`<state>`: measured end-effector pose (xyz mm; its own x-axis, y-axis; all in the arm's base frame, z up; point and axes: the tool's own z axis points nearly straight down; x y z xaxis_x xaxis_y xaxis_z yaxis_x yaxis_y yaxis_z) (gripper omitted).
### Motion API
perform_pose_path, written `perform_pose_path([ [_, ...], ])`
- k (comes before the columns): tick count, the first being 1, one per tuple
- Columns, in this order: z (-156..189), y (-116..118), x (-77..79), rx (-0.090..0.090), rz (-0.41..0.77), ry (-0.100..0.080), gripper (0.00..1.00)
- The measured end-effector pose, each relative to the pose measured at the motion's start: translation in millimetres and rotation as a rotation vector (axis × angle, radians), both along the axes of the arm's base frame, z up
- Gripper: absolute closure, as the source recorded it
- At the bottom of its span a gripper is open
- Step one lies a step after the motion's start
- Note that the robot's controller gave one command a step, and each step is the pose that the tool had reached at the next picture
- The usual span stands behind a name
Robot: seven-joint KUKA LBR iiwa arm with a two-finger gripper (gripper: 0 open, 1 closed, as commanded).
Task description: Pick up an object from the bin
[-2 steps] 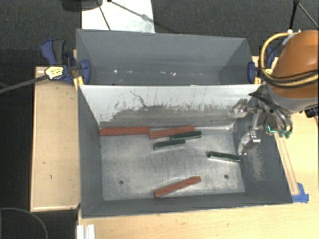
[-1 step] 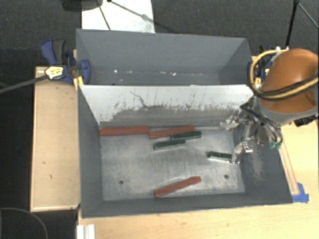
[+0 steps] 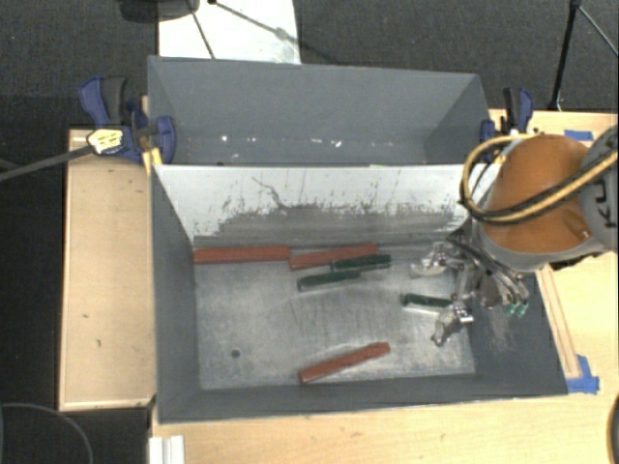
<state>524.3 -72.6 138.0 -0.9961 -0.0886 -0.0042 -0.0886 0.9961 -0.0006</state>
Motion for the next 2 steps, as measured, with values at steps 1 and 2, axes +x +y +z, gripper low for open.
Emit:
perform_pose_path([
  [1, -63.9, 3.4, 28.8, -0.001, 0.121, -0.006, 1.0],
  [2, -63.9, 3.5, 28.8, -0.001, 0.122, -0.006, 1.0],
])
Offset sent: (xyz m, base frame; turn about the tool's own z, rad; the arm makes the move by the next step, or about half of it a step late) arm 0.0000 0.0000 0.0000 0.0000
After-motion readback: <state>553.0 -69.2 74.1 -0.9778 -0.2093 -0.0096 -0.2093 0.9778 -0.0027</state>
